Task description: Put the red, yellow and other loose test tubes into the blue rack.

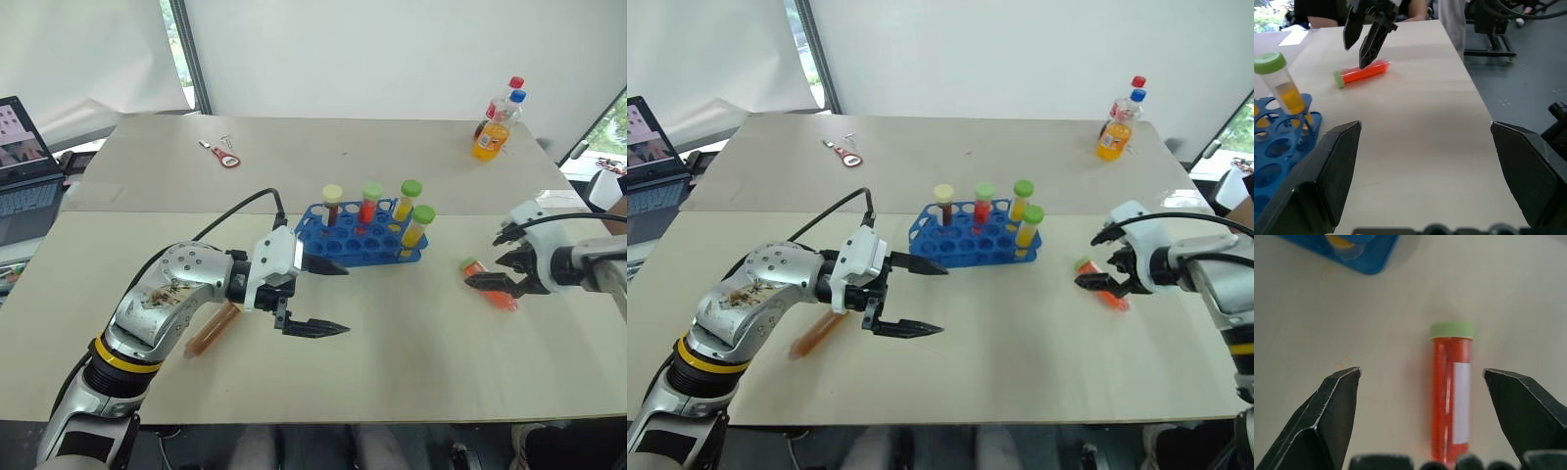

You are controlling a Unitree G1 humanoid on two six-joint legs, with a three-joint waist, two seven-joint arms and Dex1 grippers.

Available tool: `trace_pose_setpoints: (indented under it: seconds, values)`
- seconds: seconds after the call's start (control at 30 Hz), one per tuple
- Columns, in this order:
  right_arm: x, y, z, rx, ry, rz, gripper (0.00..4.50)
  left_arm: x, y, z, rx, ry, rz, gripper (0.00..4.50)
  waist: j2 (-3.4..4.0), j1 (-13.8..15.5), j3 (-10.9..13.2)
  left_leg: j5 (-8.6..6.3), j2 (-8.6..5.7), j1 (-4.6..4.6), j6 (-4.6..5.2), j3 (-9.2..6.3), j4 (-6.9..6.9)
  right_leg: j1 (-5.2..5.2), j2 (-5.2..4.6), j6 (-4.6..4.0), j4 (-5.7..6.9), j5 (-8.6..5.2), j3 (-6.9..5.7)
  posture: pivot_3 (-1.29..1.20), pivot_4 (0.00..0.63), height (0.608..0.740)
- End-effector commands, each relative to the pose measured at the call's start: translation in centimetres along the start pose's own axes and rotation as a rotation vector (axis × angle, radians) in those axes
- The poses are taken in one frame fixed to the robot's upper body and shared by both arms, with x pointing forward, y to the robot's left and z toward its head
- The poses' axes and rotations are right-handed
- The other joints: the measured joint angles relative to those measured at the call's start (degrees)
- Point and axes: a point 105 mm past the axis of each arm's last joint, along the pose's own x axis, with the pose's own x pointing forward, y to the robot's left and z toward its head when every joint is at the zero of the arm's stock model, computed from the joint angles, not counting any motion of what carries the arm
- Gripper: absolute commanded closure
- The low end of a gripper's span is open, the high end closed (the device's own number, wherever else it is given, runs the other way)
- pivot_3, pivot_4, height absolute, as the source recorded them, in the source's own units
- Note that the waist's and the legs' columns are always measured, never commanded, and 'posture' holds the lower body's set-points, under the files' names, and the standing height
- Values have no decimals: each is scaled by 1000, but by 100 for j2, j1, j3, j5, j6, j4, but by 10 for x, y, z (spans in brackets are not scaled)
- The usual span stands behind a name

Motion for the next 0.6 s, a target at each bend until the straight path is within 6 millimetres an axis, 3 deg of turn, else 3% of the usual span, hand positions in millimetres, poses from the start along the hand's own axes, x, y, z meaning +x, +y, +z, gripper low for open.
trace_pose_setpoints:
  seconds: [0.03, 0.17, 0.33, 0.43, 0.6]
  values:
    - [6, -13, 2, -35, 61, -20, 59, 4, -5, 10, 76, -15, -45, 0, 0, 22, 0, 0, 0, -1, 0, 1, 0, 0, -1, 0, -1, 0, 0, 0, 150, 740]
    - [17, -24, 0, -98, 135, -47, 59, 6, -5, 10, 87, -20, -42, 0, 0, 62, 0, 0, 0, -6, 0, 1, 1, 4, -2, 3, -16, 2, -8, 0, 150, 740]
    - [26, -24, -3, -98, 173, -25, 59, 10, -6, 9, 90, -31, -25, 0, 0, 58, 0, -1, 0, -14, 2, 0, 1, 2, -5, 5, -24, 4, -13, 0, 150, 740]
    - [30, -21, -5, -89, 183, 2, 860, 11, -6, 9, 91, -39, -13, 0, 1, 51, 0, -1, 0, -13, 2, -1, 0, 2, -4, 5, -23, 4, -13, 0, 150, 740]
    - [31, -18, -6, -65, 181, 28, 2700, 10, -7, 11, 92, -76, -11, 0, 1, 50, 0, -1, 0, -9, 1, -4, 3, 7, -4, 5, -20, 5, -15, 0, 150, 740]
